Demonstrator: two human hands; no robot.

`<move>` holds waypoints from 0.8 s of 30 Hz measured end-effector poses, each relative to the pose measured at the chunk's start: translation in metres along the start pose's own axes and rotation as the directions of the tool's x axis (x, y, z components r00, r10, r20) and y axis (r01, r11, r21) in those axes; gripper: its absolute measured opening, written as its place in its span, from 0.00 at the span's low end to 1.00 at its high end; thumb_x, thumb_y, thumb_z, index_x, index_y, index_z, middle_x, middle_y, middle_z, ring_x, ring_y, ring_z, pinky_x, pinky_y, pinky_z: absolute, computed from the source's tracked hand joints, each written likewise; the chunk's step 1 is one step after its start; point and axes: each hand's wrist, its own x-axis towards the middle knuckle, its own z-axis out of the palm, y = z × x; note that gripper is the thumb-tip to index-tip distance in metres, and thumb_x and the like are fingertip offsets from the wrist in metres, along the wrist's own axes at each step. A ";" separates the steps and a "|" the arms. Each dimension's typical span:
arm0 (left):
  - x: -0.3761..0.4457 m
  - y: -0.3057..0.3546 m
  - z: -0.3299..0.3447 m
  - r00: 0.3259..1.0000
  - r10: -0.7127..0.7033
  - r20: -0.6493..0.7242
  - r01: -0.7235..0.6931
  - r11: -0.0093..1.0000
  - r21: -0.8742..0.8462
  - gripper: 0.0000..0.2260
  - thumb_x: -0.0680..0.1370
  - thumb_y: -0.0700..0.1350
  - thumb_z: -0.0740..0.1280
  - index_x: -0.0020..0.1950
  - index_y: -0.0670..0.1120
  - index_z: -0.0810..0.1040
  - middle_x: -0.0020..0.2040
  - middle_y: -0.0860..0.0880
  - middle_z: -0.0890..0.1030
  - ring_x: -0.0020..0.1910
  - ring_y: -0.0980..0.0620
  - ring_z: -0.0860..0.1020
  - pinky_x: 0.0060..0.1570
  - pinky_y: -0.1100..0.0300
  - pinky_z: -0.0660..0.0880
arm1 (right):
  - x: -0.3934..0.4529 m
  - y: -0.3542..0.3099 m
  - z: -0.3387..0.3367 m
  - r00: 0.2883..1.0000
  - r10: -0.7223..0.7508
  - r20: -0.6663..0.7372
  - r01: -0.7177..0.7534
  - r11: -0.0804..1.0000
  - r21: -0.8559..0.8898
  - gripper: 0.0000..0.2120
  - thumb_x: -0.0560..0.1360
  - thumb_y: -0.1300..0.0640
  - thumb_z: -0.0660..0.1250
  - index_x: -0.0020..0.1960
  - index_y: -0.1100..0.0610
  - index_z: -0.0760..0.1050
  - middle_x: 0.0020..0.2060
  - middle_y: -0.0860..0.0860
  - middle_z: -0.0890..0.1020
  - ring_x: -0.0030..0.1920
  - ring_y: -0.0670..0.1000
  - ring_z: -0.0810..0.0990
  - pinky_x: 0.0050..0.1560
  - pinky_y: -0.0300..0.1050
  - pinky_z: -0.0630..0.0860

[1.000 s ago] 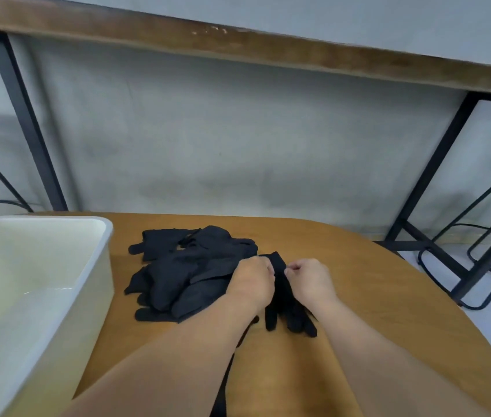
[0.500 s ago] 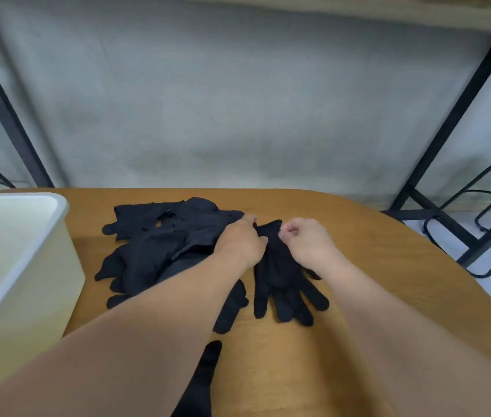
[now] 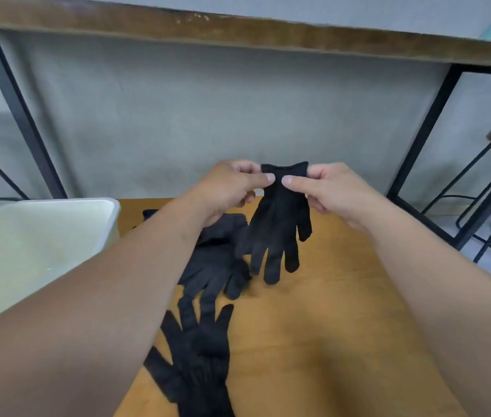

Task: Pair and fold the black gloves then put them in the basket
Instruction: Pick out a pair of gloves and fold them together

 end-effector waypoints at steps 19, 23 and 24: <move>-0.139 0.016 -0.062 0.999 -0.021 -0.032 0.023 0.998 0.062 0.06 0.78 0.47 0.68 0.43 0.46 0.78 0.33 0.50 0.77 0.27 0.55 0.72 0.30 0.63 0.68 | -0.088 -0.060 0.063 0.983 -0.068 0.169 0.074 0.997 -0.029 0.02 0.76 0.58 0.70 0.46 0.56 0.81 0.25 0.45 0.75 0.26 0.46 0.70 0.28 0.36 0.67; -0.148 0.017 -0.060 0.995 -0.090 0.029 0.092 0.995 -0.046 0.16 0.78 0.58 0.64 0.50 0.46 0.79 0.40 0.49 0.80 0.36 0.54 0.77 0.37 0.62 0.74 | -0.096 -0.062 0.075 0.960 -0.080 0.269 0.059 0.995 0.084 0.06 0.76 0.59 0.71 0.52 0.56 0.82 0.32 0.50 0.80 0.29 0.47 0.76 0.30 0.39 0.70; -0.149 0.017 -0.060 0.993 -0.111 0.044 0.114 0.990 -0.078 0.18 0.77 0.61 0.64 0.50 0.46 0.79 0.40 0.49 0.79 0.37 0.53 0.77 0.39 0.61 0.74 | -0.098 -0.062 0.077 0.950 -0.088 0.300 0.057 0.992 0.110 0.06 0.76 0.59 0.71 0.53 0.56 0.81 0.32 0.49 0.81 0.31 0.47 0.78 0.31 0.39 0.72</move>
